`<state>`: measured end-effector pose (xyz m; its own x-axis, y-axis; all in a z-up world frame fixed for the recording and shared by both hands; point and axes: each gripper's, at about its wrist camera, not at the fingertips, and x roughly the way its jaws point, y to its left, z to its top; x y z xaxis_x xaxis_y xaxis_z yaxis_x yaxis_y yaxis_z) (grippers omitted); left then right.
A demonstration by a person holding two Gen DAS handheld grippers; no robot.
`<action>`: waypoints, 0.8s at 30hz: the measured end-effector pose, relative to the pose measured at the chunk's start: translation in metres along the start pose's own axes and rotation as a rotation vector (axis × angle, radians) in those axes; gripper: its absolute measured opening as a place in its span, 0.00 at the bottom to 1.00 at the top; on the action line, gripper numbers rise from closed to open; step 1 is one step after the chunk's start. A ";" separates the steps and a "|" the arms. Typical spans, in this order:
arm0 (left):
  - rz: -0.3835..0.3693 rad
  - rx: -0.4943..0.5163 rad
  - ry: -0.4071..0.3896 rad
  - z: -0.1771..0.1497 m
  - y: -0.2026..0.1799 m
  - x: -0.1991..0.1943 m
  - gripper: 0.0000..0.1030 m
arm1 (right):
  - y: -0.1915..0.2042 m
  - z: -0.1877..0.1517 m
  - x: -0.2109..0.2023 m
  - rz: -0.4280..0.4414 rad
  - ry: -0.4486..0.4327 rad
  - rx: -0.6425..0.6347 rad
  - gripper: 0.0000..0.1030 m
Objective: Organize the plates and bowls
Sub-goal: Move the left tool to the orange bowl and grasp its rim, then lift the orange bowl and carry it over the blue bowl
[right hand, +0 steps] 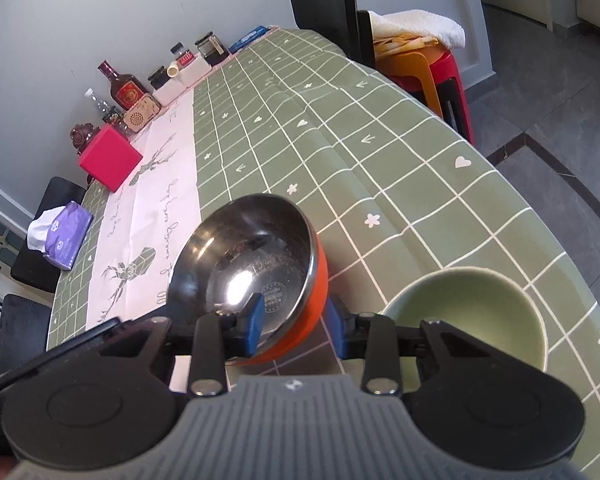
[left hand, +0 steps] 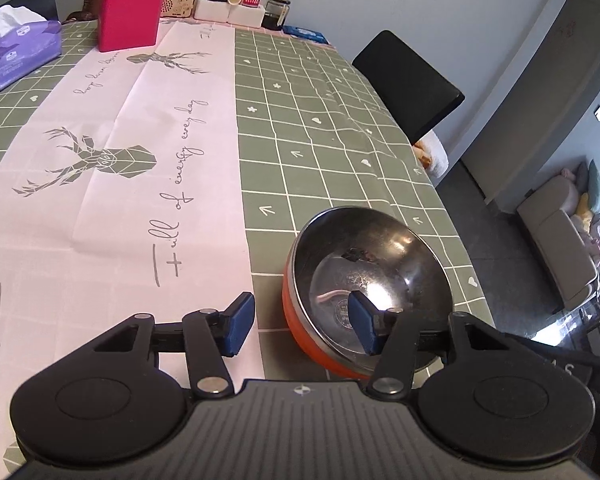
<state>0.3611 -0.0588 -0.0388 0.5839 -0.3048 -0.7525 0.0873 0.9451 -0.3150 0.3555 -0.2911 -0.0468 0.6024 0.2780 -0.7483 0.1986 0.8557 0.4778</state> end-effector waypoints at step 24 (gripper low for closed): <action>0.090 0.048 0.048 -0.003 -0.009 0.007 0.18 | 0.004 -0.005 0.004 0.033 0.058 0.002 0.18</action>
<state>0.3614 -0.0700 -0.0429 0.5522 -0.2223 -0.8035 0.0754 0.9732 -0.2175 0.3550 -0.2849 -0.0500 0.5629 0.3307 -0.7575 0.1810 0.8450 0.5033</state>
